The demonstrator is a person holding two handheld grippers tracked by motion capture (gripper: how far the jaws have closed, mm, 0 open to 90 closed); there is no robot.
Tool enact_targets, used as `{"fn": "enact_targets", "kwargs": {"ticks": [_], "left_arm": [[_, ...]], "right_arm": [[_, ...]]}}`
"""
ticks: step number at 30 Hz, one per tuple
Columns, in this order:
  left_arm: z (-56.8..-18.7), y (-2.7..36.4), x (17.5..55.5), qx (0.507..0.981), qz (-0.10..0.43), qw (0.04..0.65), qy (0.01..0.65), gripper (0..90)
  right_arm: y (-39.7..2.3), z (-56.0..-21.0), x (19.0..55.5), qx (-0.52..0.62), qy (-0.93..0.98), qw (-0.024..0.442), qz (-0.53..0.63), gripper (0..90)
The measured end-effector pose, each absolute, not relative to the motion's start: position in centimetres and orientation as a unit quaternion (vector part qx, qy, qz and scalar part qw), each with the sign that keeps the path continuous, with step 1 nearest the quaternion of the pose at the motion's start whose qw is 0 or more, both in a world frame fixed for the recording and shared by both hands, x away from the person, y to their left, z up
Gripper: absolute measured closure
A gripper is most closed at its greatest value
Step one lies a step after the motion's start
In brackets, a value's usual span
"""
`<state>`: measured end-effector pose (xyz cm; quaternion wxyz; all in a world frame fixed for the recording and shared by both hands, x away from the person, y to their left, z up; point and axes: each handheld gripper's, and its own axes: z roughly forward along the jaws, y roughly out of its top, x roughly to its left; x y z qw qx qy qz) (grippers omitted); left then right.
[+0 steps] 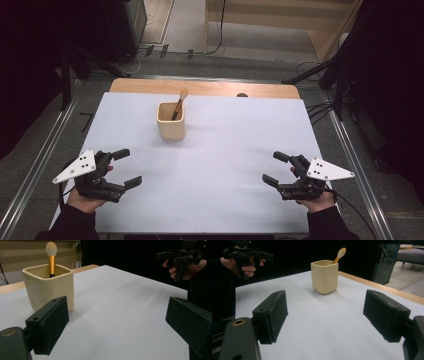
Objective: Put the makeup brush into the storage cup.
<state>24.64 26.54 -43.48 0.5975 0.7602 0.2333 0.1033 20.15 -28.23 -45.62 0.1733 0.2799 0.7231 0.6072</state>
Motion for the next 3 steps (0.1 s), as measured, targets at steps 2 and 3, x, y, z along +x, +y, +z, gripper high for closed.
{"fn": "enact_targets", "kwargs": {"ticks": [2,3], "left_arm": [[-43.50,26.52,24.65,0.761,0.104,0.596,0.235,5.8],[-43.50,26.52,24.66,0.761,0.104,0.596,0.235,5.8]], "right_arm": [[-28.23,-45.62,20.17,0.281,0.723,0.173,0.607,20.5],[-28.22,-45.62,20.17,0.281,0.723,0.173,0.607,20.5]]}}
